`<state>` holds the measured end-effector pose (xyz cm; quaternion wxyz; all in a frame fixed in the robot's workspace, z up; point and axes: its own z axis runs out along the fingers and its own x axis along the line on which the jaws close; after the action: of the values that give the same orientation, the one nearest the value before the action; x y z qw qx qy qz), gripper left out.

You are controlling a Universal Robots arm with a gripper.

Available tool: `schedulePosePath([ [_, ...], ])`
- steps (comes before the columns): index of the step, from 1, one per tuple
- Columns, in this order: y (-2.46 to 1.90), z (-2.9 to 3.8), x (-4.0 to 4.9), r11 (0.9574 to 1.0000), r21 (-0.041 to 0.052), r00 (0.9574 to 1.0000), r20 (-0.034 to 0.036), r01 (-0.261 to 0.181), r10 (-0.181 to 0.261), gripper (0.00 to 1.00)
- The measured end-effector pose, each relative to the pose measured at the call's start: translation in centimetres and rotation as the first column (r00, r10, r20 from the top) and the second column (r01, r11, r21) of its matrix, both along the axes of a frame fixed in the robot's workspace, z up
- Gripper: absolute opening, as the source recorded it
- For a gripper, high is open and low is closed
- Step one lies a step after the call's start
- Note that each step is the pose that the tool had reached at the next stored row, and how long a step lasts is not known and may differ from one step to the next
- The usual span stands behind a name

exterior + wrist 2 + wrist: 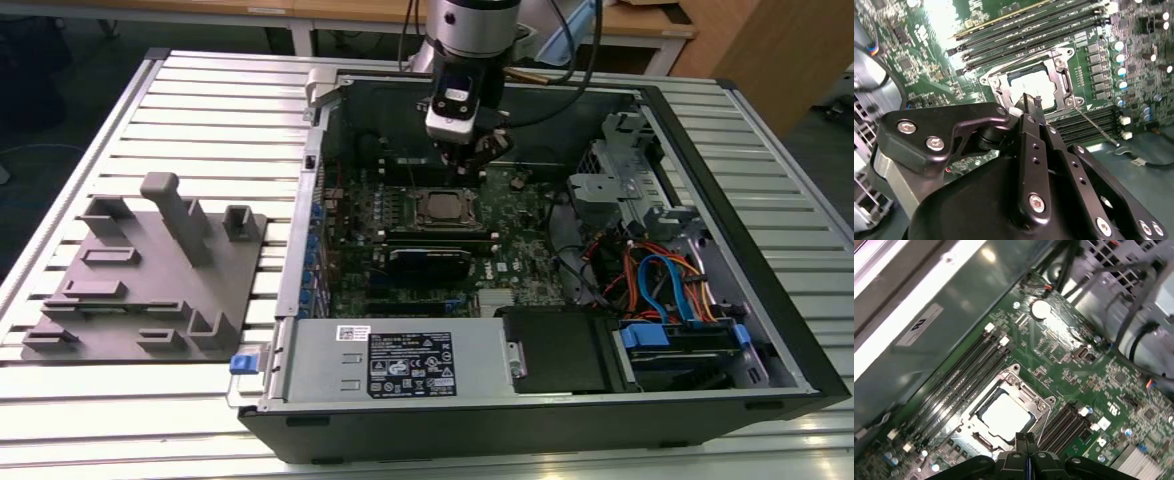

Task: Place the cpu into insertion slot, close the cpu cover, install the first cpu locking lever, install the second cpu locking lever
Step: 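Install the first cpu locking lever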

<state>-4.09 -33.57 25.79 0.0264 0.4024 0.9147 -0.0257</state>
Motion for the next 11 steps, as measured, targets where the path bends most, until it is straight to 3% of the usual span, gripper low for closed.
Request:
schedulePosePath([
  [3,0.00,0.00,0.00,0.9991,0.0001,0.9991,0.0000,-0.043,0.043,0.10],
  [11,0.00,0.00,0.00,0.9989,0.0000,0.9989,0.0000,-0.048,0.048,0.10],
])
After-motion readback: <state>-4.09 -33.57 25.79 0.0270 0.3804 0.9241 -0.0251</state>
